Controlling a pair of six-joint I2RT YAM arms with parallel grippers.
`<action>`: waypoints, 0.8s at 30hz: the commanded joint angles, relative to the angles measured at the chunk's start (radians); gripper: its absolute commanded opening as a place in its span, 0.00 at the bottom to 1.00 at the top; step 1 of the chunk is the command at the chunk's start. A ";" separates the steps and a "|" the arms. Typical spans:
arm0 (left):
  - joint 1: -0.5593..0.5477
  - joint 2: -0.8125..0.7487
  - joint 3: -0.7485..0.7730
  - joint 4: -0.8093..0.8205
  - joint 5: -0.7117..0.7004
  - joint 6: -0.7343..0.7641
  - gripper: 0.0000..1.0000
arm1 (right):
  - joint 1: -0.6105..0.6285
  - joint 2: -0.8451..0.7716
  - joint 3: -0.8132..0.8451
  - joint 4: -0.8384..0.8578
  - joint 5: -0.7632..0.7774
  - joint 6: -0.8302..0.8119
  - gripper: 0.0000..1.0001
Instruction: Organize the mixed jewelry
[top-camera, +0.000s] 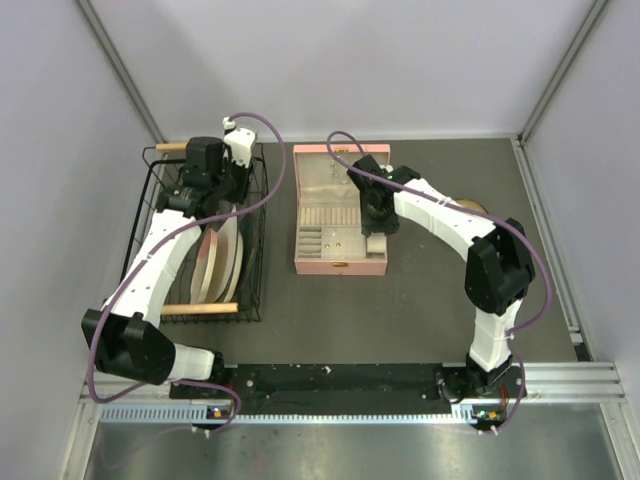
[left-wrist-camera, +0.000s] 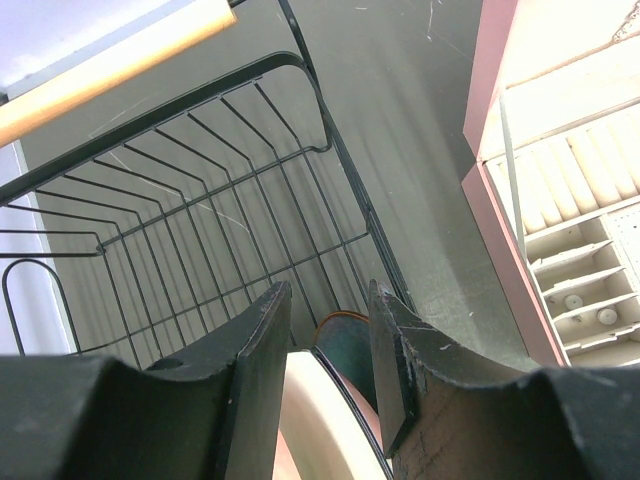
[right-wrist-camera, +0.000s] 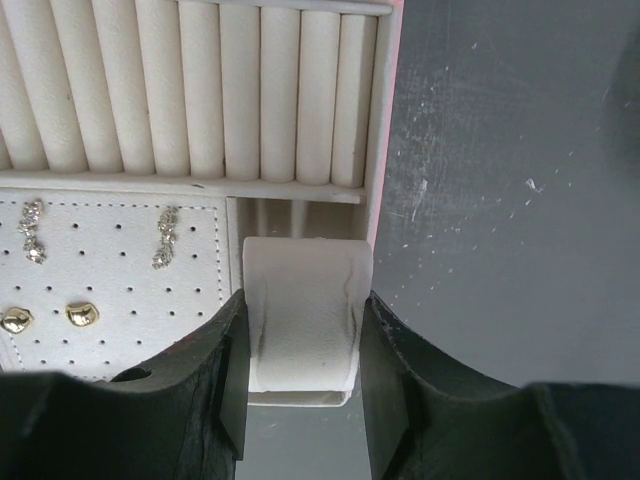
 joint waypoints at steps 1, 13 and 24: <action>0.004 -0.030 -0.003 0.043 0.004 0.005 0.43 | 0.002 -0.047 -0.010 0.015 0.019 0.002 0.00; 0.004 -0.033 -0.005 0.043 0.007 0.008 0.43 | -0.001 -0.033 -0.007 0.018 -0.015 -0.012 0.00; 0.006 -0.033 -0.008 0.043 0.010 0.014 0.43 | -0.001 -0.024 -0.015 0.026 -0.026 -0.018 0.00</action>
